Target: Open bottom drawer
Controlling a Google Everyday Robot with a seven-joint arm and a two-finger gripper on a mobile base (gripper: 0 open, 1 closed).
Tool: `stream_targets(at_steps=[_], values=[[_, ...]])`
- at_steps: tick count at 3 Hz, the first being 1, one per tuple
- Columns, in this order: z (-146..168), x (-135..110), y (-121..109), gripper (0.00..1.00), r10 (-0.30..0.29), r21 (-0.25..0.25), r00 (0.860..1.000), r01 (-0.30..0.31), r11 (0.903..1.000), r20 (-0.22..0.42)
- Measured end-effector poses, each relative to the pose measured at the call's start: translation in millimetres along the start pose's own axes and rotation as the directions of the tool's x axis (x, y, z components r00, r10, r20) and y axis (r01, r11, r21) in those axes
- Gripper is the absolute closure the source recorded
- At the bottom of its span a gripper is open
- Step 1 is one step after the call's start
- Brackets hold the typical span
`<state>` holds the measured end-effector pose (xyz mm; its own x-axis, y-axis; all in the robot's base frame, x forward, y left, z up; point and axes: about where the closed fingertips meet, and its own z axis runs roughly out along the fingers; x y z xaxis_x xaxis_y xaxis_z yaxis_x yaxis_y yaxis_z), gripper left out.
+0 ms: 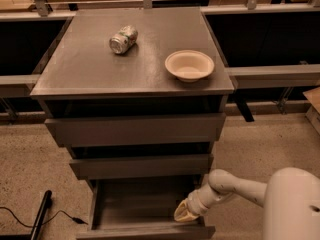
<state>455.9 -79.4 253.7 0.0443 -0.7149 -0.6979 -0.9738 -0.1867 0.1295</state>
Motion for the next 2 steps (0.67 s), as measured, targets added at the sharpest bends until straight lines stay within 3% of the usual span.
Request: stream_targets(at_steps=[1, 2], values=[[-30.8, -1.3, 11.3, 0.59, -0.013, 0.148, 1.000, 0.010, 0.9890, 0.014], [-37.7, 9.0, 18.3, 0.36, 0.012, 0.180, 1.000, -0.015, 0.9835, 0.018]])
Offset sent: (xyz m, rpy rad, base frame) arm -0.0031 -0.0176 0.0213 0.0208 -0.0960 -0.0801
